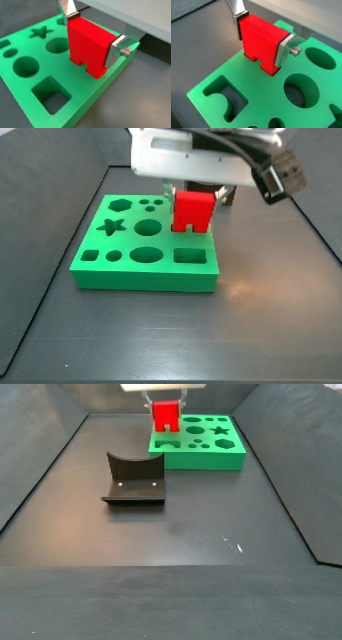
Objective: Insert the double-square object.
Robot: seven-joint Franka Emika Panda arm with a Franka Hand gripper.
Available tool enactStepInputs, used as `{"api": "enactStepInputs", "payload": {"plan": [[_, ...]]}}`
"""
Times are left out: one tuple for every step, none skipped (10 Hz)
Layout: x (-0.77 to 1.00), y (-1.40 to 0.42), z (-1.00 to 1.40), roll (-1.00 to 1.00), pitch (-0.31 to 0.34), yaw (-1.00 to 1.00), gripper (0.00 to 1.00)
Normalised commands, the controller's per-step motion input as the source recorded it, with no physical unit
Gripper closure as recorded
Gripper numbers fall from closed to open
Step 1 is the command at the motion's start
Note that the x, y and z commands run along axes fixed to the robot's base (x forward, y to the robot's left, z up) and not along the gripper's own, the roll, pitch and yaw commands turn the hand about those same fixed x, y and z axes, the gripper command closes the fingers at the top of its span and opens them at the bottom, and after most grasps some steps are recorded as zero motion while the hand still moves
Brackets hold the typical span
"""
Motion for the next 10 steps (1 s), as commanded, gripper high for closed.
{"api": "enactStepInputs", "payload": {"plan": [[0.00, -0.03, -0.36, -0.02, -0.076, 0.26, 1.00], [0.00, -0.01, -0.31, 0.00, -0.071, 0.26, 1.00], [0.00, 0.00, -0.29, -0.02, -0.059, 0.12, 1.00], [0.00, 0.00, -0.34, -0.02, -0.069, 0.09, 1.00], [-0.04, 0.00, -0.28, -0.06, -0.080, 0.00, 1.00], [-0.07, -0.03, -0.29, -0.01, -0.097, 0.00, 1.00], [-0.03, -0.08, -0.25, 0.00, -0.093, 0.00, 1.00], [-0.04, 0.00, -0.10, -0.02, -0.084, 0.03, 1.00], [0.00, 0.00, 0.00, 0.00, -0.033, 0.00, 1.00], [0.00, 0.00, 0.00, 0.00, 0.000, 0.00, 1.00]]}}
